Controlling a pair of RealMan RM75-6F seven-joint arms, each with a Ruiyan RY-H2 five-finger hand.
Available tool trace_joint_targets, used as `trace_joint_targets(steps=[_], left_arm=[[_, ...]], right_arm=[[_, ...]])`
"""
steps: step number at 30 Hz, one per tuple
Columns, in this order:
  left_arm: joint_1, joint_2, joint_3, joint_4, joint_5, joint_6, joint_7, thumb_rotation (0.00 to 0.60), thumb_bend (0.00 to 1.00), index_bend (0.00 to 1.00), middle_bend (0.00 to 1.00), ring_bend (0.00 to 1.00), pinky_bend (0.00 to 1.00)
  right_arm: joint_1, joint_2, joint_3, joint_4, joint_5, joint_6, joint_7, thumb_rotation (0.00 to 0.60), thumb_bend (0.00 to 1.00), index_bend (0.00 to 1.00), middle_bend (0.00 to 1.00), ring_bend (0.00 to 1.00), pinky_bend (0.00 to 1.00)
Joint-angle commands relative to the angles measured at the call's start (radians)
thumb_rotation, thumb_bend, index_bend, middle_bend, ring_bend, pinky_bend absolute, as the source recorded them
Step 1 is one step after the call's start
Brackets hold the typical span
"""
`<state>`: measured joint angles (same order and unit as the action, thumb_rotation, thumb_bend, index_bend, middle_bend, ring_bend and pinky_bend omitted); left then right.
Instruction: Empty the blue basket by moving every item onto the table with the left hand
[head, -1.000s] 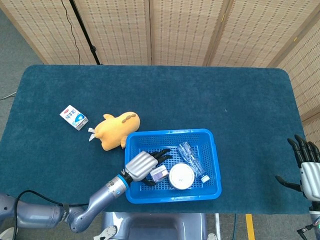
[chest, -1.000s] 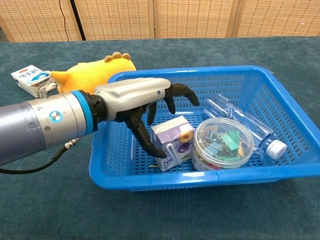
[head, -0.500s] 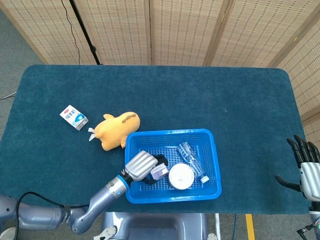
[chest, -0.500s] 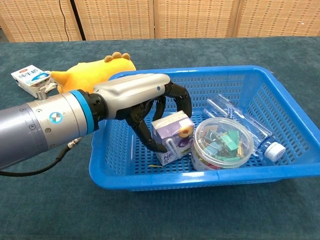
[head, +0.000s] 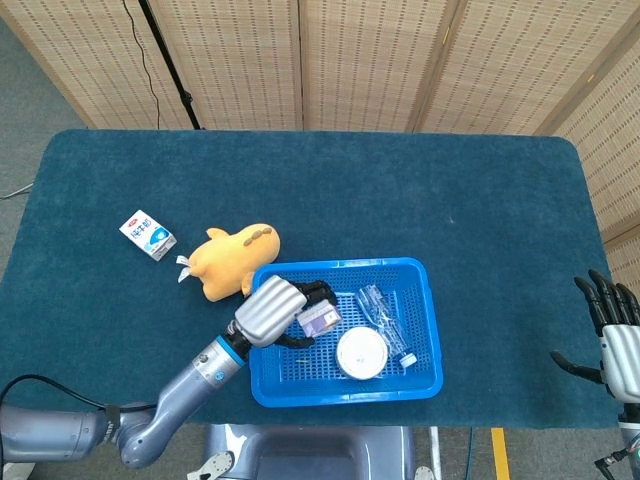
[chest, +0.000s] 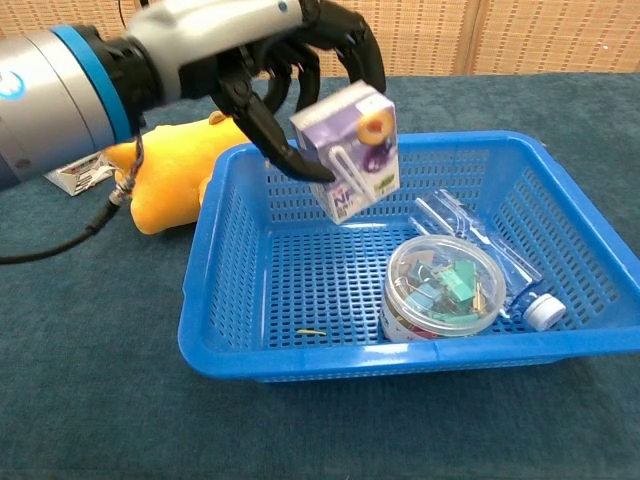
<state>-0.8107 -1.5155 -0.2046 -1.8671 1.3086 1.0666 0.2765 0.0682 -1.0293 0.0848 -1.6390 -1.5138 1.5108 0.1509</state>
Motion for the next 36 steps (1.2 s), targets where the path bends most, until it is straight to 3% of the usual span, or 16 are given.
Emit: trace_joint_targets(steps=[1, 6, 12, 18, 25, 27, 28, 30, 33, 36], left_arm=[[0.092, 0.199, -0.026, -0.088, 0.05, 0.103, -0.051, 0.6, 0.42, 0.66, 0.51, 0.57, 0.7], [0.159, 0.327, 0.012, -0.064, 0.093, 0.118, -0.182, 0.6, 0.42, 0.66, 0.51, 0.57, 0.7], [0.258, 0.401, 0.097, 0.129, 0.136, 0.149, -0.36, 0.6, 0.42, 0.66, 0.51, 0.57, 0.7], [0.323, 0.341, 0.18, 0.404, 0.155, 0.118, -0.587, 0.6, 0.41, 0.66, 0.51, 0.57, 0.7], [0.335, 0.233, 0.195, 0.618, 0.189, 0.116, -0.758, 0.6, 0.41, 0.65, 0.51, 0.54, 0.7], [0.341, 0.21, 0.187, 0.658, 0.183, 0.128, -0.775, 0.6, 0.39, 0.53, 0.39, 0.4, 0.58], [0.345, 0.195, 0.183, 0.685, 0.177, 0.131, -0.784, 0.6, 0.34, 0.33, 0.21, 0.22, 0.42], [0.343, 0.191, 0.197, 0.714, 0.184, 0.105, -0.81, 0.6, 0.24, 0.07, 0.02, 0.03, 0.18], [0.333, 0.223, 0.214, 0.708, 0.206, 0.075, -0.881, 0.6, 0.06, 0.0, 0.0, 0.0, 0.01], [0.339, 0.255, 0.208, 0.696, 0.243, 0.137, -0.94, 0.6, 0.0, 0.0, 0.0, 0.0, 0.0]], right_arm=[[-0.002, 0.001, -0.003, -0.004, -0.007, 0.004, -0.002, 0.6, 0.0, 0.0, 0.0, 0.0, 0.0], [-0.001, 0.001, -0.006, -0.009, -0.011, 0.003, -0.007, 0.6, 0.0, 0.0, 0.0, 0.0, 0.0], [-0.003, 0.001, -0.011, -0.021, -0.022, 0.007, -0.019, 0.6, 0.0, 0.0, 0.0, 0.0, 0.0], [0.002, -0.006, -0.022, -0.032, -0.036, -0.004, -0.046, 0.6, 0.0, 0.0, 0.0, 0.0, 0.0], [0.004, -0.009, -0.026, -0.038, -0.035, -0.013, -0.057, 0.6, 0.0, 0.0, 0.0, 0.0, 0.0], [0.004, -0.008, -0.026, -0.039, -0.034, -0.014, -0.058, 0.6, 0.0, 0.0, 0.0, 0.0, 0.0], [0.004, -0.008, -0.026, -0.039, -0.033, -0.014, -0.058, 0.6, 0.0, 0.0, 0.0, 0.0, 0.0], [0.003, -0.007, -0.026, -0.039, -0.033, -0.011, -0.058, 0.6, 0.0, 0.0, 0.0, 0.0, 0.0], [0.001, -0.005, -0.024, -0.04, -0.031, -0.008, -0.055, 0.6, 0.0, 0.0, 0.0, 0.0, 0.0], [0.001, -0.004, -0.023, -0.04, -0.028, -0.009, -0.051, 0.6, 0.0, 0.0, 0.0, 0.0, 0.0]])
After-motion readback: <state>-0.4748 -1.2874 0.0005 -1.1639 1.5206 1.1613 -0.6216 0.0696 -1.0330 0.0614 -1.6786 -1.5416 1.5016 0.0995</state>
